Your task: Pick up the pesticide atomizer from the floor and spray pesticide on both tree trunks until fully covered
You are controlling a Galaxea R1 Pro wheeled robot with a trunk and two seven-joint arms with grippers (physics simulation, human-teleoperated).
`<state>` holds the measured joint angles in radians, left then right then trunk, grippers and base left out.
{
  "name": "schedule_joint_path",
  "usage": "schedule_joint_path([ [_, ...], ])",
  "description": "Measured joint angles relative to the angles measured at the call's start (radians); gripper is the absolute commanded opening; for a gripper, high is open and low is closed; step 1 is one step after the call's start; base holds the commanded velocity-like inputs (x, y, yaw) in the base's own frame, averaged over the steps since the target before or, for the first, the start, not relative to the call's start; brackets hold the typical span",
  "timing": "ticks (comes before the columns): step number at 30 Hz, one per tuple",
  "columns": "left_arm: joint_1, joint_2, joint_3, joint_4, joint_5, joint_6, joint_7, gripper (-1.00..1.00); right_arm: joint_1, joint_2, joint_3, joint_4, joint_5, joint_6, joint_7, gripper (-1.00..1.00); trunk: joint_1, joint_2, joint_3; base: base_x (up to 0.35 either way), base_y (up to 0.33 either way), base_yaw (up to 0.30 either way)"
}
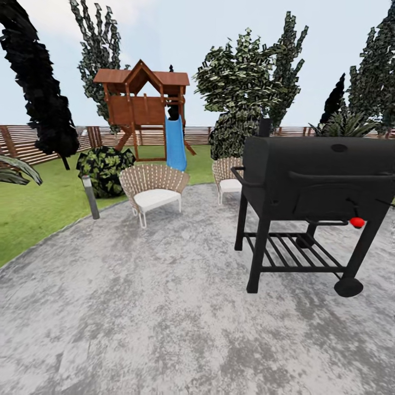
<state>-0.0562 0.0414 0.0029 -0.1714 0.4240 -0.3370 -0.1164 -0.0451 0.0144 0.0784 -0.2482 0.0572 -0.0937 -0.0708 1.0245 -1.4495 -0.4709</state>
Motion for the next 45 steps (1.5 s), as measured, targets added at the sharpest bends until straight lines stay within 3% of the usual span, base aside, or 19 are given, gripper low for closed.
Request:
schedule_joint_path([
  [30,0.0,0.0,0.0,0.0,0.0,0.0,0.0,1.0,0.0,-0.001,-0.001,0.0,0.0,0.0,0.0,1.0,0.0,0.0,0.0,0.318,0.0,-0.244],
  [45,0.0,0.0,0.0,0.0,0.0,0.0,0.0,1.0,0.0,-0.002,-0.003,0.0,0.0,0.0,0.0,1.0,0.001,0.0,0.0,0.054,0.0,-0.247],
])
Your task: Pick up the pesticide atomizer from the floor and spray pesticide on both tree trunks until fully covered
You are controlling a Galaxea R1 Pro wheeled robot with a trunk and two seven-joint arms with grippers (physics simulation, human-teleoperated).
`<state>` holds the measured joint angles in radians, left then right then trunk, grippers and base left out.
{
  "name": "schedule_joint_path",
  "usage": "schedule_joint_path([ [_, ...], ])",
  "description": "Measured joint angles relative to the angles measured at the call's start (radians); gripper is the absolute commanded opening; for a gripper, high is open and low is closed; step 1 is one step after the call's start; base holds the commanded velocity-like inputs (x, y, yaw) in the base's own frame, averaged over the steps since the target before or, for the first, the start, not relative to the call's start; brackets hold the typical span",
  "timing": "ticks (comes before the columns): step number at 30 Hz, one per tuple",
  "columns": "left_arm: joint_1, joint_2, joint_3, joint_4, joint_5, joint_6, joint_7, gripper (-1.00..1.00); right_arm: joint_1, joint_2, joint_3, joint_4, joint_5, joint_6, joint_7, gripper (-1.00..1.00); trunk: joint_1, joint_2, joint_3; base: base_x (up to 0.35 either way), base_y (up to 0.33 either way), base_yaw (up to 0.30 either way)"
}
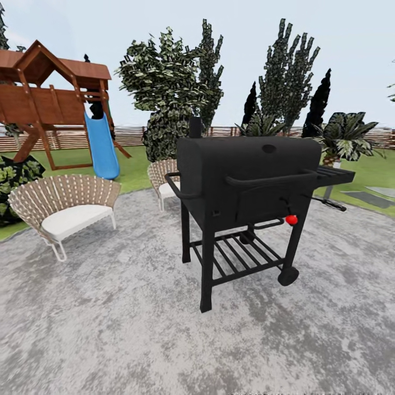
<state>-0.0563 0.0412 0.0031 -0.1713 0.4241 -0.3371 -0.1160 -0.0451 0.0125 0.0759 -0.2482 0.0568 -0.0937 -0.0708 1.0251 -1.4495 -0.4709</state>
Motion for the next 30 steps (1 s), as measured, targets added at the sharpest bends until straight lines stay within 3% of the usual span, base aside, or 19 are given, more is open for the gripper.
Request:
schedule_joint_path([
  [30,0.0,0.0,0.001,0.0,0.0,0.0,0.0,1.0,0.0,-0.001,0.0,0.0,-0.001,0.0,0.0,1.0,0.0,0.0,0.0,0.001,0.0,-0.247],
])
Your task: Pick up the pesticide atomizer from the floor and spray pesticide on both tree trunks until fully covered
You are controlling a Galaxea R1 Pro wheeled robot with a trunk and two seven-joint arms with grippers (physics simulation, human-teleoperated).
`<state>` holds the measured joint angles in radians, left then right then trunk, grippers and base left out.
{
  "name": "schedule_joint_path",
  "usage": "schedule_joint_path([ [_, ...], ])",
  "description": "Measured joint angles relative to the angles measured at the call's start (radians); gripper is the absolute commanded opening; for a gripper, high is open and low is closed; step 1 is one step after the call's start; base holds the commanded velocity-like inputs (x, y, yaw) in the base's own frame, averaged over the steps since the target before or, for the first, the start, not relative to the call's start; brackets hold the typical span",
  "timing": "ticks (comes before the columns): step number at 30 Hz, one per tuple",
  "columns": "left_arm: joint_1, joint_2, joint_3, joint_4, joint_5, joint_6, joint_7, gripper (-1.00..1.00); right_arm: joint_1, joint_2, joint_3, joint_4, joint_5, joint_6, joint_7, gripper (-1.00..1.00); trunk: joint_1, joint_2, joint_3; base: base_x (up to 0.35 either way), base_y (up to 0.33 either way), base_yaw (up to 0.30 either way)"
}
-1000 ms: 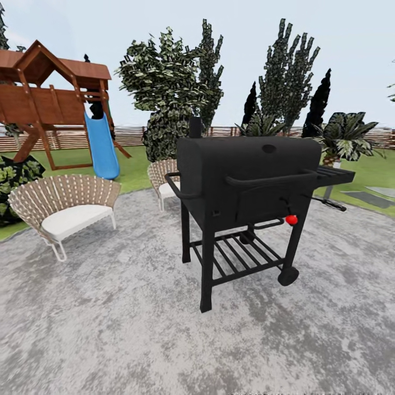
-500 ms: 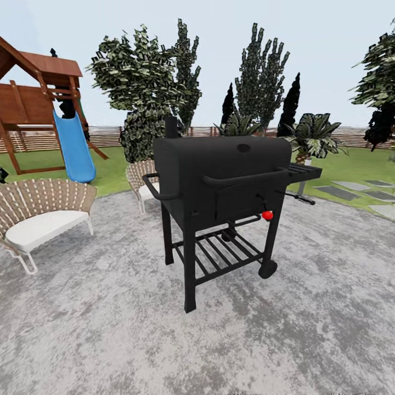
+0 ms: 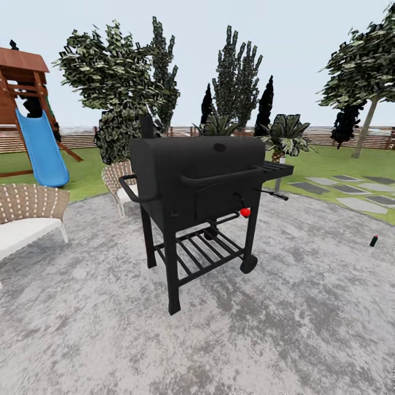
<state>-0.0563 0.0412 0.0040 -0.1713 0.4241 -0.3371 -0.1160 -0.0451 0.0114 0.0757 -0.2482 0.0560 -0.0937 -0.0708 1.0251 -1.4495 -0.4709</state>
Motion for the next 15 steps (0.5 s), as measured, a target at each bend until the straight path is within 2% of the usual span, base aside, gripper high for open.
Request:
schedule_joint_path([
  [4,0.0,0.0,0.0,0.0,0.0,0.0,0.0,1.0,0.0,0.0,-0.013,-0.001,0.0,0.0,0.0,1.0,0.0,0.0,0.0,0.0,0.0,-0.246],
  [10,0.0,0.0,0.0,0.0,0.0,0.0,0.0,1.0,0.0,-0.001,-0.056,-0.004,0.001,0.001,-0.002,1.0,0.0,0.0,0.0,0.0,0.0,-0.247],
  [15,0.0,0.0,0.0,0.0,0.0,0.0,0.0,1.0,0.0,-0.002,-0.067,-0.006,0.001,0.001,-0.002,1.0,0.0,0.0,0.0,0.0,0.0,-0.247],
])
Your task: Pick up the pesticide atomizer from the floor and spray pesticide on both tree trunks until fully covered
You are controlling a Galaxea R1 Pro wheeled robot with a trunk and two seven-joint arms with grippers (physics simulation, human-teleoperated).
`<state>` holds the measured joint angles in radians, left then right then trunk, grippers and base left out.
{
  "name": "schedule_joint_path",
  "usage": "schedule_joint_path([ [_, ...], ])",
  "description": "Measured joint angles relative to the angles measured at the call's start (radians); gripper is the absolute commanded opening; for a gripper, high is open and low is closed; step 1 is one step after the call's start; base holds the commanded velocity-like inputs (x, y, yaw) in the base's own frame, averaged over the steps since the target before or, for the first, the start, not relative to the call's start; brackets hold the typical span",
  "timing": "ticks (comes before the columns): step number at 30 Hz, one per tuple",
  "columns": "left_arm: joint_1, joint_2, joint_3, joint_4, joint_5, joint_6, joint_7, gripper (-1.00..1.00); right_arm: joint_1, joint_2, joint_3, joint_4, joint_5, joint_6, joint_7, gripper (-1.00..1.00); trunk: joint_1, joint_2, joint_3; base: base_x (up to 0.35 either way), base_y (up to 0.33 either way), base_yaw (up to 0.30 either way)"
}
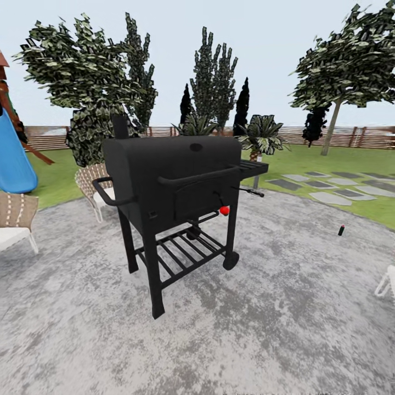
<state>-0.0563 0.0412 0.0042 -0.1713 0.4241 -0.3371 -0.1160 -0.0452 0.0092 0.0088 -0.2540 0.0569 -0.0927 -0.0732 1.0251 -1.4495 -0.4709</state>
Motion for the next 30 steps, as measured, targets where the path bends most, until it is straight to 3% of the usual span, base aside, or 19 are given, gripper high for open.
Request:
schedule_joint_path([
  [8,0.0,0.0,0.0,0.0,0.0,0.0,0.0,1.0,0.0,-0.007,-0.016,-0.002,-0.001,-0.001,-0.002,1.0,0.0,0.0,0.0,0.0,0.0,-0.248],
  [16,0.0,0.0,0.0,0.0,0.0,0.0,0.0,1.0,0.0,-0.016,-0.071,-0.007,-0.001,0.0,0.0,1.0,0.0,0.0,0.0,0.0,0.0,-0.274],
  [30,0.0,0.0,0.0,0.0,0.0,0.0,0.0,1.0,0.0,-0.017,-0.081,-0.008,0.0,0.0,0.003,1.0,0.0,0.0,0.0,0.0,0.0,-0.285],
])
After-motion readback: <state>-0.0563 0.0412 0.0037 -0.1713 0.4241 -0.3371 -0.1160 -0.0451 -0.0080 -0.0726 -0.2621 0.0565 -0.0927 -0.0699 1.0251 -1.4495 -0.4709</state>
